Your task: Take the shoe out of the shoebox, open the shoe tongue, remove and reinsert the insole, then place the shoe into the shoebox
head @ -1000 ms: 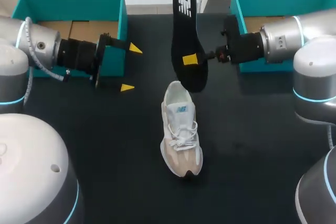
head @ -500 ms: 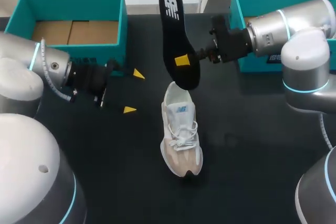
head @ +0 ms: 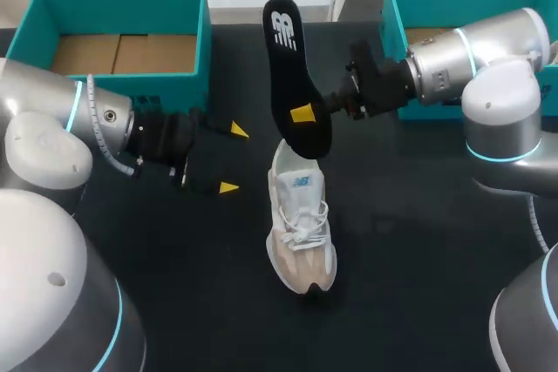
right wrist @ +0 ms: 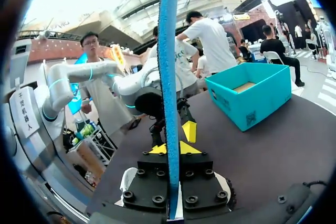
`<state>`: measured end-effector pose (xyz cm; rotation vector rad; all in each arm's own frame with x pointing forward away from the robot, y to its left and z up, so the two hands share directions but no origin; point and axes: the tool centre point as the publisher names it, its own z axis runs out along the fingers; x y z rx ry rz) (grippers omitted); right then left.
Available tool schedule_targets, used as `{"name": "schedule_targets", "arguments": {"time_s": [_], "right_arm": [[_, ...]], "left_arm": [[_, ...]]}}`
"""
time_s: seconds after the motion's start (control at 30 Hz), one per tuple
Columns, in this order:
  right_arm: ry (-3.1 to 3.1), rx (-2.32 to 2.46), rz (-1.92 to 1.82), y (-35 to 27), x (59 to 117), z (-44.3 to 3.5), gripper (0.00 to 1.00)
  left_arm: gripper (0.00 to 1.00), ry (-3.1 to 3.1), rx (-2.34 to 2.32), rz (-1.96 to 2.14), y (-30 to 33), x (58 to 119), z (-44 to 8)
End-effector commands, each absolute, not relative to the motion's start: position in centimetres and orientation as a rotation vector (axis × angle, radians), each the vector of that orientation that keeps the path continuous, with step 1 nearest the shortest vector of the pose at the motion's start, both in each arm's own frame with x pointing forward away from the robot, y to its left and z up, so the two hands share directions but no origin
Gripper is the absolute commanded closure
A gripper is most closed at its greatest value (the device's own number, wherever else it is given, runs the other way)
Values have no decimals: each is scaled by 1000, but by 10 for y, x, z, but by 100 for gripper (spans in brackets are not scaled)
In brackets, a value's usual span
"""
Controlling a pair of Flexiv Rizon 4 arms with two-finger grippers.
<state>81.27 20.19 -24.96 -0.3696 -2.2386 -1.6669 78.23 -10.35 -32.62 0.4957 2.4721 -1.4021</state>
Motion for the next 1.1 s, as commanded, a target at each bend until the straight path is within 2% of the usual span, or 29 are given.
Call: {"name": "schedule_targets", "arguments": {"time_s": [0.03,1.1], "right_arm": [[-2213,-367,-1698,206,813,-263,100],[-2097,-362,-1786,226,810,-313,100]], "left_arm": [[0,2506,486,-1382,-109,782,-326],[0,2655,329,-1266,-139,788,-340]]}}
